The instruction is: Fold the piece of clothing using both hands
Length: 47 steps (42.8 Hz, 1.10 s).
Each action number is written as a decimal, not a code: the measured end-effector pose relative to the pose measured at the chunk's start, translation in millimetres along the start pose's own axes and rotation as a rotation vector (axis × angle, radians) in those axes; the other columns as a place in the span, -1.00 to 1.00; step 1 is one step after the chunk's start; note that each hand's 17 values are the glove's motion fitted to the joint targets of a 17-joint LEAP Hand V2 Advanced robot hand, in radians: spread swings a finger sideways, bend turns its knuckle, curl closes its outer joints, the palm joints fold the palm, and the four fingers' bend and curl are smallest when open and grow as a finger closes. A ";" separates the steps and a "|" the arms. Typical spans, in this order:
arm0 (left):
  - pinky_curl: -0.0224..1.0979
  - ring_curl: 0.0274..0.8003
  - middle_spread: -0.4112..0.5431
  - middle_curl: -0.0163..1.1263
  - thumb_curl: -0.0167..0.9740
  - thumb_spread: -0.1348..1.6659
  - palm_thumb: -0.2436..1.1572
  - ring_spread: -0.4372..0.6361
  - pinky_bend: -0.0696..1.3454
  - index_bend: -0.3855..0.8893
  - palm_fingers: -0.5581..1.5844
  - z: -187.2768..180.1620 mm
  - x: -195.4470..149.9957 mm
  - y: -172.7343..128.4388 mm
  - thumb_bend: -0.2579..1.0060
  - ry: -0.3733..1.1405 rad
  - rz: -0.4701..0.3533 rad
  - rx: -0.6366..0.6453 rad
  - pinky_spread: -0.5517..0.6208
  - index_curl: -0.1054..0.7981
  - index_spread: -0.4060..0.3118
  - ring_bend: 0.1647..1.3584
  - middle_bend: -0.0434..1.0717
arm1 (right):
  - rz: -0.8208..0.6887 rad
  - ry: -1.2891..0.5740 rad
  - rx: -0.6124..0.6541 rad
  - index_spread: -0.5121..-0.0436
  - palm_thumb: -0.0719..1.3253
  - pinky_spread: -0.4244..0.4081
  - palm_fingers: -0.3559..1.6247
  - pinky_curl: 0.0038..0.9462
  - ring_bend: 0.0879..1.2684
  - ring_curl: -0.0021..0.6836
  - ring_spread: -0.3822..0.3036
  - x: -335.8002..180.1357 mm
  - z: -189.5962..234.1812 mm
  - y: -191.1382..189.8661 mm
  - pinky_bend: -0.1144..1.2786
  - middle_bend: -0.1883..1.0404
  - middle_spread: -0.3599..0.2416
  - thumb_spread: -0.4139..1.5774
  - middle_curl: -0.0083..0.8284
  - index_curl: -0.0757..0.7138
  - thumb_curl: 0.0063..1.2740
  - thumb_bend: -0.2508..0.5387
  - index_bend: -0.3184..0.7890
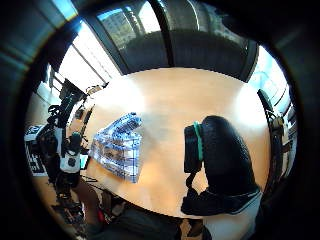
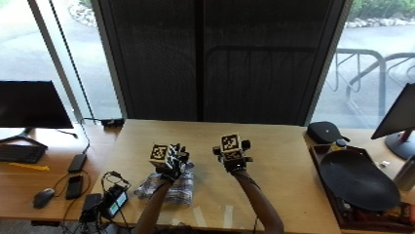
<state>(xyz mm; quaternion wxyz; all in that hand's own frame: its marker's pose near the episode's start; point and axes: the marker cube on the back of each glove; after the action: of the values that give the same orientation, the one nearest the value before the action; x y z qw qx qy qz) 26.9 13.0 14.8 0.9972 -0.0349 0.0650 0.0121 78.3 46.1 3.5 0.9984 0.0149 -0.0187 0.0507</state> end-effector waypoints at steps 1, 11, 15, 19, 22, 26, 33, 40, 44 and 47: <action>-0.59 -0.50 -0.10 -0.52 -0.51 0.62 -0.06 0.30 -0.34 -0.13 -0.09 0.3 0.3 -0.1 -0.04 -0.005 0.003 0.006 0.48 -0.18 -0.18 -0.58 -0.60 | 0.003 -0.001 -0.002 -0.34 -0.25 0.65 -0.33 -0.36 -0.49 -0.29 0.49 1.4 1.1 0.5 0.21 -0.42 0.18 0.65 -0.55 -0.32 -0.63 0.27 -0.16; -0.54 -0.44 -0.08 -0.46 -0.44 0.70 -0.07 0.31 -0.34 -0.13 -0.10 2.0 2.2 2.4 -0.09 -0.026 0.009 0.018 0.51 -0.10 -0.19 -0.56 -0.60 | 0.023 0.008 0.022 -0.37 -0.23 0.67 -0.34 -0.34 -0.47 -0.22 0.49 7.7 1.1 2.0 0.21 -0.42 0.19 0.71 -0.47 -0.23 -0.58 0.16 -0.15; -0.52 -0.43 -0.08 -0.44 -0.41 0.72 -0.07 0.32 -0.34 -0.13 -0.11 0.1 2.5 3.8 -0.10 -0.017 0.009 0.014 0.52 -0.07 -0.19 -0.56 -0.60 | 0.018 0.003 0.005 -0.38 -0.22 0.68 -0.35 -0.33 -0.46 -0.20 0.48 7.8 -14.5 14.0 0.21 -0.43 0.19 0.72 -0.45 -0.21 -0.56 0.12 -0.15; -0.51 -0.41 -0.08 -0.43 -0.39 0.73 -0.07 0.32 -0.34 -0.14 -0.11 0.9 0.3 2.9 -0.12 -0.013 0.004 0.015 0.53 -0.05 -0.19 -0.55 -0.60 | 0.011 -0.003 -0.006 -0.38 -0.21 0.68 -0.35 -0.32 -0.44 -0.18 0.48 6.3 -17.0 17.3 0.20 -0.43 0.19 0.73 -0.44 -0.19 -0.54 0.07 -0.15; -0.49 -0.40 -0.07 -0.41 -0.38 0.73 -0.07 0.32 -0.34 -0.14 -0.12 3.7 -1.9 2.4 -0.13 -0.006 0.000 0.013 0.54 -0.04 -0.19 -0.55 -0.59 | 0.012 -0.008 0.004 -0.38 -0.20 0.67 -0.35 -0.32 -0.44 -0.16 0.48 5.1 -19.1 16.2 0.19 -0.43 0.19 0.73 -0.43 -0.17 -0.53 0.04 -0.15; -0.48 -0.38 -0.07 -0.40 -0.36 0.74 -0.07 0.33 -0.34 -0.13 -0.12 6.5 -4.5 2.6 -0.14 0.002 -0.006 0.007 0.54 -0.02 -0.19 -0.54 -0.60 | 0.011 -0.023 0.018 -0.38 -0.19 0.66 -0.35 -0.31 -0.44 -0.15 0.47 1.9 -13.3 10.5 0.20 -0.44 0.19 0.74 -0.42 -0.15 -0.51 0.00 -0.15; -0.46 -0.36 -0.07 -0.39 -0.34 0.75 -0.06 0.33 -0.34 -0.13 -0.13 9.8 -7.9 3.3 -0.17 0.012 -0.008 0.000 0.55 0.01 -0.19 -0.54 -0.60 | 0.005 -0.022 0.013 -0.38 -0.17 0.65 -0.35 -0.30 -0.41 -0.13 0.46 0.3 -17.0 13.1 0.18 -0.44 0.19 0.74 -0.41 -0.13 -0.50 -0.07 -0.15; -0.44 -0.34 -0.07 -0.37 -0.32 0.75 -0.06 0.34 -0.35 -0.13 -0.13 10.3 -8.6 4.5 -0.20 0.025 -0.017 -0.010 0.55 0.02 -0.20 -0.53 -0.60 | -0.002 -0.022 0.010 -0.38 -0.16 0.65 -0.36 -0.29 -0.41 -0.11 0.45 -0.2 -19.1 15.1 0.20 -0.45 0.19 0.75 -0.40 -0.12 -0.48 -0.13 -0.15; -0.43 -0.33 -0.07 -0.37 -0.32 0.75 -0.05 0.34 -0.35 -0.14 -0.14 8.7 -5.5 5.4 -0.21 0.037 -0.018 -0.008 0.55 0.03 -0.20 -0.53 -0.60 | 0.005 -0.014 0.014 -0.38 -0.15 0.65 -0.36 -0.28 -0.42 -0.11 0.45 1.5 -21.6 16.7 0.20 -0.44 0.19 0.75 -0.40 -0.11 -0.47 -0.17 -0.15; -0.42 -0.33 -0.07 -0.36 -0.31 0.75 -0.05 0.34 -0.36 -0.14 -0.14 9.1 -3.7 5.6 -0.22 0.045 -0.019 -0.013 0.55 0.04 -0.20 -0.53 -0.60 | 0.002 -0.006 0.021 -0.38 -0.14 0.65 -0.36 -0.28 -0.42 -0.10 0.45 2.8 -16.6 13.4 0.20 -0.44 0.19 0.75 -0.40 -0.10 -0.47 -0.19 -0.15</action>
<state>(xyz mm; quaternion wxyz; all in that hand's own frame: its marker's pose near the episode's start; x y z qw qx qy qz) 24.2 19.2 23.9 0.9953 -0.0420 0.0870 0.0024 80.3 60.2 -12.5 0.9981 0.0256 -0.0212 0.0516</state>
